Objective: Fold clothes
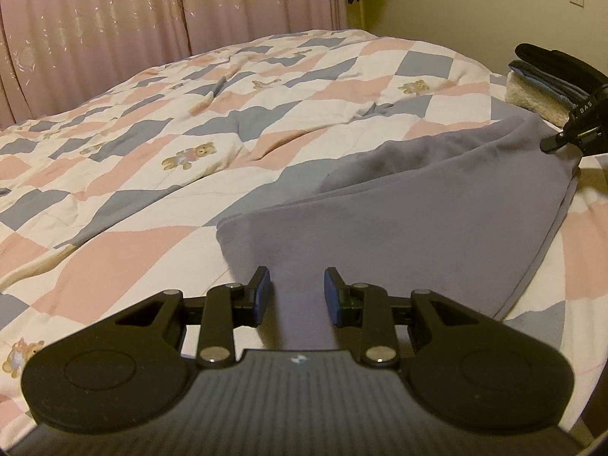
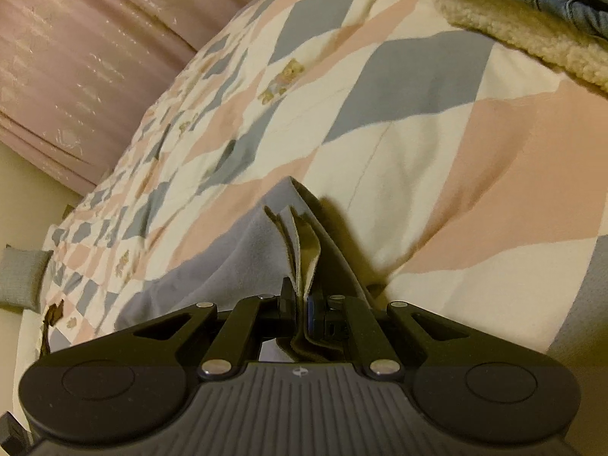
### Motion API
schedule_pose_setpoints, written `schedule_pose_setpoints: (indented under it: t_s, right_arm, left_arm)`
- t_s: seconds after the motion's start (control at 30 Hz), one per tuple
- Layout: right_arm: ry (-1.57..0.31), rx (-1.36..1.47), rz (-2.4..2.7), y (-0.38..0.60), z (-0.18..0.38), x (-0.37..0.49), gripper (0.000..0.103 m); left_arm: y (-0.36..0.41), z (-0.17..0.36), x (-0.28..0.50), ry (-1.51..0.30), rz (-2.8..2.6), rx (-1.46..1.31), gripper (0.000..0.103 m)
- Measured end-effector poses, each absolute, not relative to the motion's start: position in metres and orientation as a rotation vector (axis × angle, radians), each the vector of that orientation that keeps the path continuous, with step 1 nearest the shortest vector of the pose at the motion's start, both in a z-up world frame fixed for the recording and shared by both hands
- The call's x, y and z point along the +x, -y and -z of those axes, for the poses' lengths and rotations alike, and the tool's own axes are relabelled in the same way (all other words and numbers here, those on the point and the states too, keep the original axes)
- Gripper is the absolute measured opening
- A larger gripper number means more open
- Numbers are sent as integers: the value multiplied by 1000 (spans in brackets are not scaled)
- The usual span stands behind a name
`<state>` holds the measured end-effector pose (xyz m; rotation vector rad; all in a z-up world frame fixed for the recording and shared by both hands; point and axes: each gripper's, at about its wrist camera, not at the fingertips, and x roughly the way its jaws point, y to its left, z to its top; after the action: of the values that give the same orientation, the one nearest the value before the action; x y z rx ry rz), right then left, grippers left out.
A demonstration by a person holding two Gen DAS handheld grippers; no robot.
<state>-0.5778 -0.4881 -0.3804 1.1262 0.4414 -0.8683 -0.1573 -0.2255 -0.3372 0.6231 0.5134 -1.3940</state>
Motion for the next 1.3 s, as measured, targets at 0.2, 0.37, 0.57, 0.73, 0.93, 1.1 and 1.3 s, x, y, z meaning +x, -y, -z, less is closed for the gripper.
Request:
schedule_pose_setpoints:
  t_s: [0.2,0.37,0.57,0.73,0.93,1.1,1.3]
  right_arm:
    - [-404,988,1010,483,363,-585,53]
    - [-416,742,1050,460,336,-563,33]
    - [-542,624,938,462,354,-501,31]
    - [-557,731,1009,496,387,-499,5]
    - [-433,633,1049,450,358,-522,21]
    - [-502,517,942,386,365,-516,20]
    - [-555,497,1064,384,389,-532,0]
  left_arm:
    - [228,333,-159,-497,1399,618,27]
    - [242,331,-161,-480,1435,633,18]
    - [282,343,-159,-475,1462,673,7]
    - [311,373,-131,-526,1392,683,9]
    - [278,350,-118,-492,1343,614,8]
    - [222,335,-148,-464,1442,576,10]
    - [184,370,-175,-426,1385,689,13]
